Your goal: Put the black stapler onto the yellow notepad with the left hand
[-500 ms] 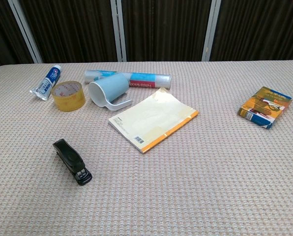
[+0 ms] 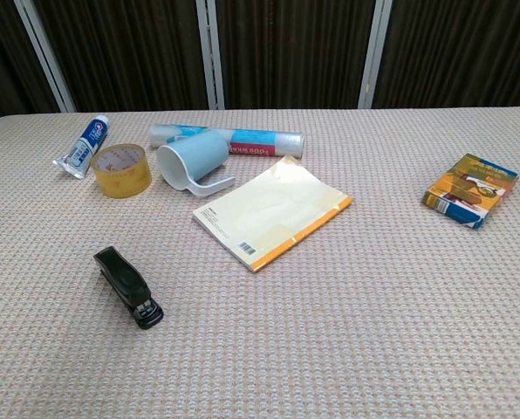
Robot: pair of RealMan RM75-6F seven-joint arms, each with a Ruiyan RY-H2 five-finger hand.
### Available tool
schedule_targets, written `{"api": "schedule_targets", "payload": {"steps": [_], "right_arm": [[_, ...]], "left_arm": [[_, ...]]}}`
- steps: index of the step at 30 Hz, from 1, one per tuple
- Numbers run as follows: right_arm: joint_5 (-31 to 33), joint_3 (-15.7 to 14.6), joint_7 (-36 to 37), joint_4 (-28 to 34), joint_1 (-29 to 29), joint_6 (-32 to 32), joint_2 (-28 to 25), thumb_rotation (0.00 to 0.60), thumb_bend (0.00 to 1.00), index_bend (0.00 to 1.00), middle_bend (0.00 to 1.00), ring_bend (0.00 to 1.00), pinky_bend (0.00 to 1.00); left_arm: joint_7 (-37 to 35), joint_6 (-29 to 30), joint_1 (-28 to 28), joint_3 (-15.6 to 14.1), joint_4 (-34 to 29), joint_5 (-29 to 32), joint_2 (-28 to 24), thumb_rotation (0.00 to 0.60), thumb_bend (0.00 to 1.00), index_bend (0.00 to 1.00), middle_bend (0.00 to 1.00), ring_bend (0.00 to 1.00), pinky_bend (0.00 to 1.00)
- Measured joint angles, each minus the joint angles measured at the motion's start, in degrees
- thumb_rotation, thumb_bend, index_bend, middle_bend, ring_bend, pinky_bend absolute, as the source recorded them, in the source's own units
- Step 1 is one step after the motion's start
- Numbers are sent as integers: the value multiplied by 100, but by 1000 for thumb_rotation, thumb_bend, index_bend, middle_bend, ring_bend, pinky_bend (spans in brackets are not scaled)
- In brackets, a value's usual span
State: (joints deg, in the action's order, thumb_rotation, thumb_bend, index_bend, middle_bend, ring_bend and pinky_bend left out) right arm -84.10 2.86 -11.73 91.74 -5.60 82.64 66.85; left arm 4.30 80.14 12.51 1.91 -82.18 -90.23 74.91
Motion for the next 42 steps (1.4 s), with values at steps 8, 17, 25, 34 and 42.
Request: {"api": "schedule_targets", "payload": {"steps": [8,17,25,34,42], "right_arm": [[85,47,-1,-37,-28,-61,24,600,170,0,0,0,0],[30,33,39,-37,19,28,15,600,170,0,0,0,0],[15,49,85,-27,46,92,-6,600,168,0,0,0,0],[20,56,110,-34,53,87,-24,600,170,0,0,0,0],[-1,62,125,-25,67,126,-41,600,169,0,0,0,0]], "left_arm": [[-581,-933,680,-155,234,-300,474,600,227,126,152,106,167],[-777,-1295,1150,-257,472,-592,863,600,225,174,184,118,165],[-730,-1571,1353,-252,718,-463,1177,600,225,251,226,144,166],[-952,-1786,1567,-257,1110,-383,1560,600,232,308,251,170,165],[-1269,-1898,1770,-247,1361,-374,1825,600,368,494,428,304,192]]}}
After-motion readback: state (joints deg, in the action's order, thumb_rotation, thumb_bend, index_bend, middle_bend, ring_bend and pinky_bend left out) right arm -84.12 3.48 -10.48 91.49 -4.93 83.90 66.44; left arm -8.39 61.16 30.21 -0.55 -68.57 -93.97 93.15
